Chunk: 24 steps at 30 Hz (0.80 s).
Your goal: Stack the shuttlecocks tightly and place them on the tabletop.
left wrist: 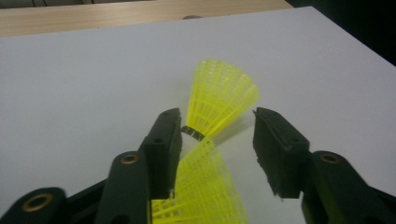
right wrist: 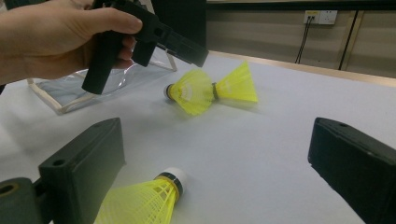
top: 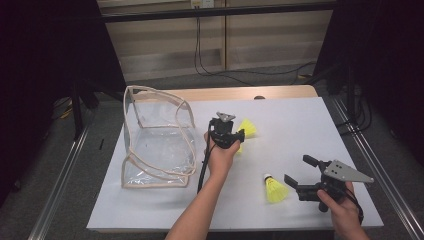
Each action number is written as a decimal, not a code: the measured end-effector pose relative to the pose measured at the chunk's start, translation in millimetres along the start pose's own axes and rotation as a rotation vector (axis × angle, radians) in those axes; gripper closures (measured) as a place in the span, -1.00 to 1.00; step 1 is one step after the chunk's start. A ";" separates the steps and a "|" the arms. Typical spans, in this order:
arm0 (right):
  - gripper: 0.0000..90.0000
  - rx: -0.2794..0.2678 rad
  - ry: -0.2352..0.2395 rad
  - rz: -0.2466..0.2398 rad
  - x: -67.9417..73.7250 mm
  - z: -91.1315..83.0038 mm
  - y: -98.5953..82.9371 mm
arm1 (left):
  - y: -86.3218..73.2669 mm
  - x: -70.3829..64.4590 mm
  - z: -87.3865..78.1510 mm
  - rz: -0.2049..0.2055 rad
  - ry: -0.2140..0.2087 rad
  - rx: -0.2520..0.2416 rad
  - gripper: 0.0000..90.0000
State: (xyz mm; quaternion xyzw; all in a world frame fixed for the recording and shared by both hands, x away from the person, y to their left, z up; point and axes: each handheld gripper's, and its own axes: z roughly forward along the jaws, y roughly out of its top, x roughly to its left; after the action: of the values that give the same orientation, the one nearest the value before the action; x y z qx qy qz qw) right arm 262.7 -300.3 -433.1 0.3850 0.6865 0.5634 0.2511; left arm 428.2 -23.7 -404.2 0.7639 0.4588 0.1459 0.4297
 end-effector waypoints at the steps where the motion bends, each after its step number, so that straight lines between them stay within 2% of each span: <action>1: -0.93 0.001 -0.001 0.002 0.1 0.0 0.0 | -0.5 -0.1 -2.5 0.002 -0.010 -0.006 0.00; 7: -0.93 0.002 -0.001 -0.001 1.2 0.0 0.3 | -5.4 -3.0 -16.0 -0.004 -0.093 -0.015 -0.32; 9: -0.93 0.003 -0.002 -0.002 1.1 0.2 0.2 | -6.1 -5.6 -20.7 0.015 -0.117 0.007 -0.45; 11: -0.93 0.003 -0.003 -0.002 1.1 0.1 0.2 | -7.4 -9.9 -25.0 0.041 -0.142 0.009 -0.50; 13: -0.93 0.003 -0.005 -0.002 1.0 -0.1 0.2 | -10.9 -12.6 -29.6 0.048 -0.172 -0.015 -0.57; 16: -0.93 0.003 -0.008 -0.001 0.8 -0.3 0.2 | -17.7 -15.3 -33.6 0.052 -0.197 -0.008 -0.69; 19: -0.93 0.003 -0.008 -0.006 1.2 -0.2 0.1 | -25.4 -18.5 -36.2 0.063 -0.232 0.005 -0.75; 22: -0.93 0.005 -0.009 -0.011 1.5 -0.2 0.2 | -33.3 -21.3 -39.9 0.114 -0.249 0.010 -0.81; 24: -0.93 0.006 -0.009 -0.010 1.6 0.0 0.1 | -39.1 -22.5 -42.5 0.118 -0.270 0.008 -0.83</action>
State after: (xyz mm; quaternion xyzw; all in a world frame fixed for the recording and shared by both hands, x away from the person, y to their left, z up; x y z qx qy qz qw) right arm 261.8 -299.0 -432.9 0.3848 0.6889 0.5585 0.2559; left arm 367.3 -11.9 -406.3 0.8038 0.3517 0.0649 0.4754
